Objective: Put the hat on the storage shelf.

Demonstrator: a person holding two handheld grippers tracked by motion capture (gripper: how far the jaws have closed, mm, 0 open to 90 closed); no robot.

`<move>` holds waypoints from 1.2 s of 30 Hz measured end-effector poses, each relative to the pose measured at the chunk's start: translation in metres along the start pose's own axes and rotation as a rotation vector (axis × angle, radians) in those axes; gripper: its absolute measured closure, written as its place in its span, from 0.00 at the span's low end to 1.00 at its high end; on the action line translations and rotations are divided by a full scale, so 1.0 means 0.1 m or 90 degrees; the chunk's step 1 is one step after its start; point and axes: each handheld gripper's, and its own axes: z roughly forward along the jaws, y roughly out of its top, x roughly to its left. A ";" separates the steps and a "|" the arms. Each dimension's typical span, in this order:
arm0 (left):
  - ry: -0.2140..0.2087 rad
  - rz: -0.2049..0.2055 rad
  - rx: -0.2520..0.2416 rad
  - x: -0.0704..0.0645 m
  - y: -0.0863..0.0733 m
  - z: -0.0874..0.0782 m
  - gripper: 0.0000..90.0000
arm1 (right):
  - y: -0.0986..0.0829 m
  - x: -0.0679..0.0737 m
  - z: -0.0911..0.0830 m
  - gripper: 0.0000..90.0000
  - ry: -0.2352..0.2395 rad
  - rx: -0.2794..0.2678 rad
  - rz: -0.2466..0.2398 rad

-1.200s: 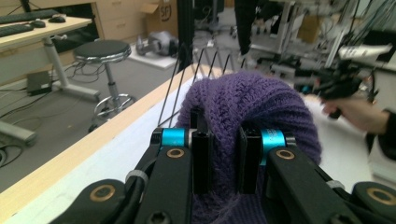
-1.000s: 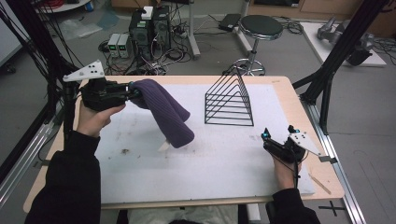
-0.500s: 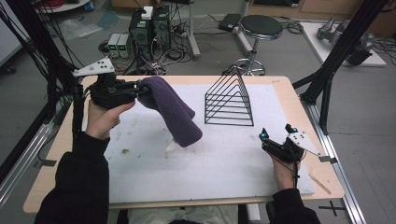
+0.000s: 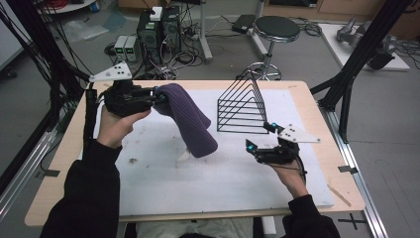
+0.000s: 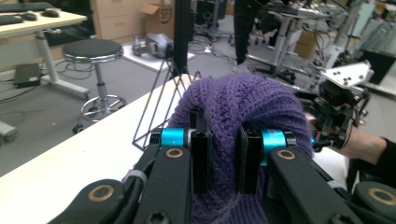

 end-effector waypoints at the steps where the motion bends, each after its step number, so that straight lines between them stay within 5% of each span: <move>1: -0.001 0.001 0.002 -0.01 0.00 0.01 0.88 | 0.06 0.06 0.09 0.08 0.039 0.010 -0.006; 7: -0.010 0.019 0.020 -0.06 0.00 0.09 0.88 | 0.15 0.22 0.33 0.08 0.124 0.032 -0.009; 9: -0.008 0.023 0.029 -0.08 0.00 0.12 0.88 | 0.16 0.29 0.40 0.08 0.175 0.040 0.003; 18: -0.033 0.039 0.048 -0.21 0.03 0.28 0.88 | 0.23 0.40 0.55 0.08 0.217 0.075 -0.019; 21: -0.029 0.046 0.066 -0.24 0.05 0.32 0.88 | 0.24 0.47 0.59 0.26 0.240 0.097 -0.029; 23: -0.025 0.050 0.074 -0.25 0.06 0.33 0.88 | 0.24 0.49 0.59 0.45 0.214 0.107 -0.051; 24: -0.021 0.055 0.080 -0.26 0.06 0.34 0.88 | 0.26 0.48 0.56 0.69 0.184 0.110 -0.056; 25: -0.013 0.065 0.094 -0.26 0.06 0.34 0.88 | 0.26 0.48 0.56 0.69 0.184 0.110 -0.056; 27: 0.010 0.085 0.122 -0.27 0.06 0.35 0.88 | 0.31 0.41 0.48 0.88 0.140 0.117 -0.039; 31: 0.012 0.091 0.145 -0.23 0.07 0.33 0.88 | 0.38 0.27 0.37 0.91 0.114 0.107 -0.006; 36: -0.003 0.080 0.154 -0.15 0.11 0.36 0.88 | 0.47 0.09 0.26 0.91 0.129 0.088 0.023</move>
